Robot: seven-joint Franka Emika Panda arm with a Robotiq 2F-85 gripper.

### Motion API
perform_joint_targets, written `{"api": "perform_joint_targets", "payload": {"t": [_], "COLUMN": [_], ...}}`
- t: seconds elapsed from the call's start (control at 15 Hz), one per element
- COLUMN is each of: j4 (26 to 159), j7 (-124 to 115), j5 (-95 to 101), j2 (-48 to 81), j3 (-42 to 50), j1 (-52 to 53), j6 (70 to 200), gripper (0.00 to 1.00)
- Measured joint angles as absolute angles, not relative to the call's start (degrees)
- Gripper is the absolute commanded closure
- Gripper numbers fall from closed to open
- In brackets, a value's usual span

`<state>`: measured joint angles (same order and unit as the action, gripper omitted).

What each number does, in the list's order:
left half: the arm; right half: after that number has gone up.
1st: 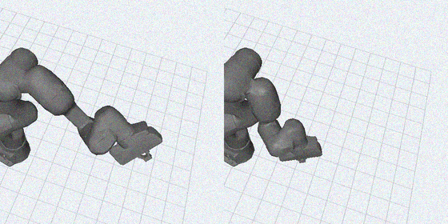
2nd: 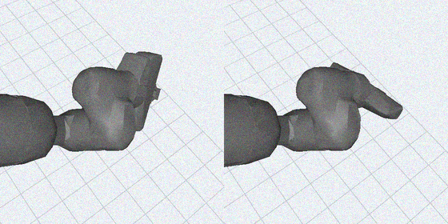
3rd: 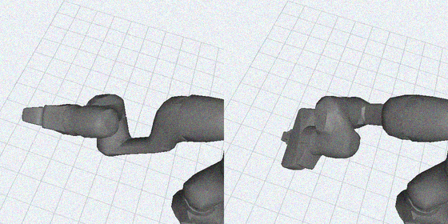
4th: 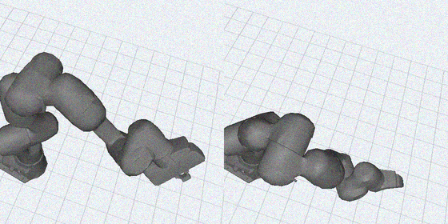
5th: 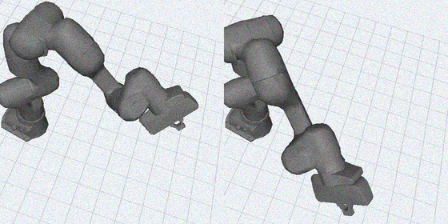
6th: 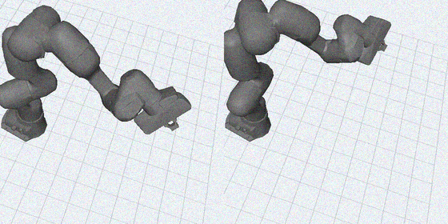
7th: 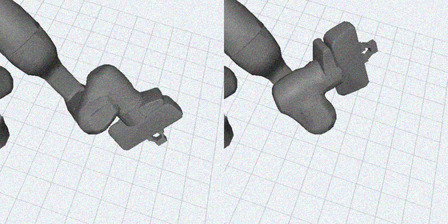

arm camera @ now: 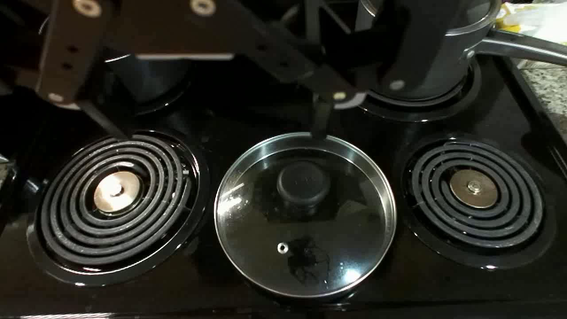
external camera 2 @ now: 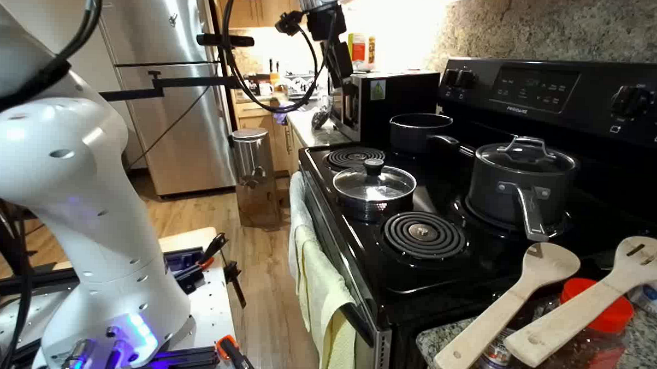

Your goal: Pick up the cooking stick and put it on the stove

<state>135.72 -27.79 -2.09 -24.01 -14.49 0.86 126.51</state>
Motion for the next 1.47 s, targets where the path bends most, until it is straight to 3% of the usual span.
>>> {"api": "perform_joint_targets", "payload": {"t": [0.8,1.07,1.47], "j4": [134.2,125.5,106.4], "j7": [-31.4,-35.1,-40.4], "j5": [-1.5,3.6,13.2], "j2": [-23.4,-18.6,-4.7], "j3": [-14.9,-15.0,-11.1], "j1": [0.9,-0.1,-2.7], "j6": [126.6,122.5,106.5], "gripper": [0.00,0.00,0.00]}}
